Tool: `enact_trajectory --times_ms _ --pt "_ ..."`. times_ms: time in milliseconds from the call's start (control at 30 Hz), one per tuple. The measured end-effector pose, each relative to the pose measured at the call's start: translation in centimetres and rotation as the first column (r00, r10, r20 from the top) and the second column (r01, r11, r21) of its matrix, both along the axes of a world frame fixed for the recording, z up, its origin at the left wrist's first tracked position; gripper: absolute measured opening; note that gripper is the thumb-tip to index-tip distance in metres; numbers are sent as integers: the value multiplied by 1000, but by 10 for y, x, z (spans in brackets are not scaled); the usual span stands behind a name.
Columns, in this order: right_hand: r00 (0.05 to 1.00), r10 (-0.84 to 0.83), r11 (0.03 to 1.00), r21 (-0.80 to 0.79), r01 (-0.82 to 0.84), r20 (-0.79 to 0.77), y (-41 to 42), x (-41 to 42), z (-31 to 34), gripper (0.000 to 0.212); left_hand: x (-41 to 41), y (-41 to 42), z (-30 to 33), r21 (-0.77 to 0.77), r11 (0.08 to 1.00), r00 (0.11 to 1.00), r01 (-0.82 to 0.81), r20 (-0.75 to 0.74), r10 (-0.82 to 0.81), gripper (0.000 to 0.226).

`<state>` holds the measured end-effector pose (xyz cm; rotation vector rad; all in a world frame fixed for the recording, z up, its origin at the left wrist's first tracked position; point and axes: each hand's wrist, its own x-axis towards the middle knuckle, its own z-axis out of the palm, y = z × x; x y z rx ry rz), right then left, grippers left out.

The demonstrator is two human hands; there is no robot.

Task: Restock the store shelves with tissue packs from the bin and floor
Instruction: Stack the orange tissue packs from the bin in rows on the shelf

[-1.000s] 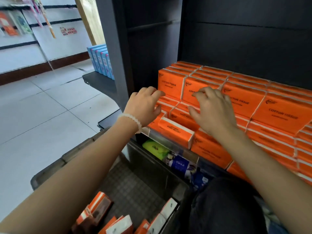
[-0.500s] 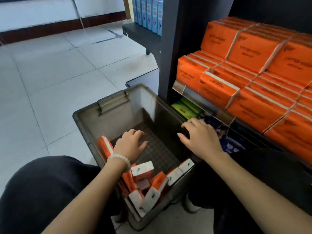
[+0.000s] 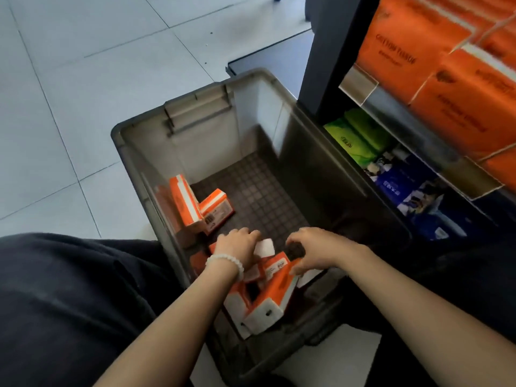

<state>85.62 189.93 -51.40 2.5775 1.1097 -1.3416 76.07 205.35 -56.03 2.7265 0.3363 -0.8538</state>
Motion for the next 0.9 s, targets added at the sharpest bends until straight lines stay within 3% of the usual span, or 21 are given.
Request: enact_trajectory --times_ms 100,200,367,533,600,700,900 --pt "986 0 997 -75 -13 -169 2 -9 -19 77 8 3 -8 -20 999 999 -31 29 32 45" --pt "952 -92 995 -72 74 -291 3 -15 -26 71 11 6 -14 -63 993 995 -97 29 99 46" --pt "937 -126 992 -59 113 -327 2 -20 -26 70 7 8 -16 -86 989 991 -123 37 126 46" --pt "917 -208 978 -87 189 -340 -1 -24 -32 82 4 7 -15 -114 982 988 -151 21 155 47" --pt "890 -248 969 -100 227 -382 -2 -27 -32 75 2 4 -15 -131 979 988 -155 -2 157 49" --pt "812 -316 947 -108 303 -490 2 -31 -29 46 2 1 -18 -166 972 986 -168 -12 168 50" --pt "793 -398 907 -67 416 -461 10 -34 -28 46 3 5 -15 -235 934 962 -268 -10 273 52"
